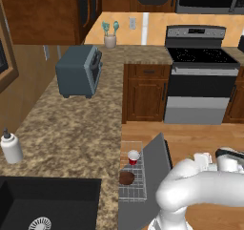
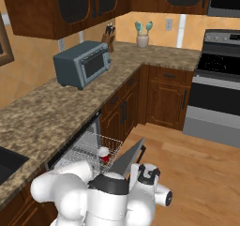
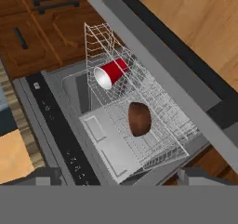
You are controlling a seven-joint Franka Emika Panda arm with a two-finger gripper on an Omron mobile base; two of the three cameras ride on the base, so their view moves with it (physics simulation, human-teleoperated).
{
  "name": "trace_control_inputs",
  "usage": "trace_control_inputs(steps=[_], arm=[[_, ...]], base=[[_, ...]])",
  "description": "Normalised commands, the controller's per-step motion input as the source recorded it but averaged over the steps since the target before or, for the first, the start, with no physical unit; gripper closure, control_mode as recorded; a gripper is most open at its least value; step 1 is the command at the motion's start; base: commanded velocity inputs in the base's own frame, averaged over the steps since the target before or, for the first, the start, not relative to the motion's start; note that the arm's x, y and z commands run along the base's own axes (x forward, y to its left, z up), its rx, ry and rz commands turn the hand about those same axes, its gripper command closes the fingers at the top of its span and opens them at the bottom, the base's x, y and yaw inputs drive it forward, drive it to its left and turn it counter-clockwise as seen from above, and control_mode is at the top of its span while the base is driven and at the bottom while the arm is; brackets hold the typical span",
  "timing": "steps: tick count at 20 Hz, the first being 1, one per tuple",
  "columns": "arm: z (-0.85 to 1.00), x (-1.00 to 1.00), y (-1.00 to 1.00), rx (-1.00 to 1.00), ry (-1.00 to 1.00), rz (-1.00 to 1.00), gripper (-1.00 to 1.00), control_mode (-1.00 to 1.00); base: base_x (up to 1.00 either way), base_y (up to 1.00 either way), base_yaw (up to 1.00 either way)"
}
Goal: Pick up the cup and bowl from the counter, place them in the dishwasher, and close the dishwasher door.
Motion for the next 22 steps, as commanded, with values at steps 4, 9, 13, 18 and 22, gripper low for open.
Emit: trace_control_inputs(steps=[4, 9, 13, 18, 22], arm=[[-0.88, 0.11, -1.0, 0.55, 0.0, 0.28, -1.0, -1.0], [-0.79, 0.39, -0.98, 0.48, 0.0, 0.25, -1.0, -1.0], [-0.77, 0.93, -0.5, 0.25, 0.0, 0.21, -1.0, -1.0], [-0.94, 1.0, -0.3, 0.19, 0.0, 0.21, -1.0, -1.0], [-1.0, 0.93, -0.29, 0.16, -0.02, 0.27, -1.0, -1.0]], base=[[0.0, 0.0, 0.0], [0.0, 0.0, 0.0], [0.0, 0.0, 0.0], [0.0, 0.0, 0.0], [0.0, 0.0, 0.0]])
